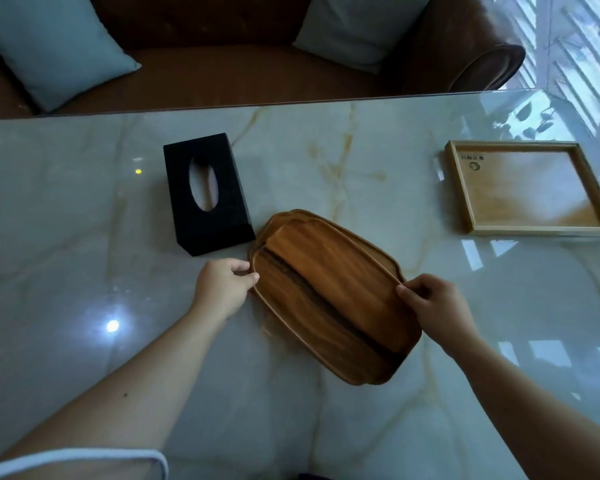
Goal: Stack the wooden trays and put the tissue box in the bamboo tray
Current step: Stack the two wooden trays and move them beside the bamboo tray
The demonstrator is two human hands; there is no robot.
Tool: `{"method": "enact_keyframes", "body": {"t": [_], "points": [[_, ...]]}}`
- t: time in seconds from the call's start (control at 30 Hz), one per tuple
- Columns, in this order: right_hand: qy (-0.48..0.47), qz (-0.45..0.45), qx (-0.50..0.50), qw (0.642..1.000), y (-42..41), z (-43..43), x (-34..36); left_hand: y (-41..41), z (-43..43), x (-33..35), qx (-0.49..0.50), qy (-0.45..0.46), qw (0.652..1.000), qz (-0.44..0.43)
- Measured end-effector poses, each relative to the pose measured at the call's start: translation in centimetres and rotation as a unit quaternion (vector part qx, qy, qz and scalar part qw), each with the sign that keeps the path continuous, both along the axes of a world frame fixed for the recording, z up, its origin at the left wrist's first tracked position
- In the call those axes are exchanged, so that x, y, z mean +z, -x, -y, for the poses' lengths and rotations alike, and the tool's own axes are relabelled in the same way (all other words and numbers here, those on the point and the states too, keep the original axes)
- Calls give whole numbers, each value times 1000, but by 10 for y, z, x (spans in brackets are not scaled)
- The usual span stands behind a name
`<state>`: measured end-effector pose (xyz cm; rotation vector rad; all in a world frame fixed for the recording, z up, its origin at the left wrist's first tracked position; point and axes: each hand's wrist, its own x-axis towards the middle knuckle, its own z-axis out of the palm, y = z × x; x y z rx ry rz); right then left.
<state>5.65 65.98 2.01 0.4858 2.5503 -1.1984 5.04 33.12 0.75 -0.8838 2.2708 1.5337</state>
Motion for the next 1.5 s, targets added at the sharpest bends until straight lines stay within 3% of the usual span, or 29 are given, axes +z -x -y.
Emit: {"method": "enact_keyframes", "body": {"t": [0.27,0.67,0.83,1.07,1.3,1.5], "points": [[-42,-21,69,997,48,-3,-10,11,-21,7,12,114,993,-3],[-141,-56,173,973,80,7,-18,21,-16,4,9,127,992,9],[-152,-58,171,972,77,4,-23,27,-13,6,-24,169,985,16],[-150,-15,154,976,71,1,-25,44,-6,4,-81,157,983,54],[-112,-22,156,981,85,-3,-17,4,-13,16,-30,23,992,121],[-130,-30,222,966,105,7,-12,-42,-33,20,-18,-23,988,150]]}}
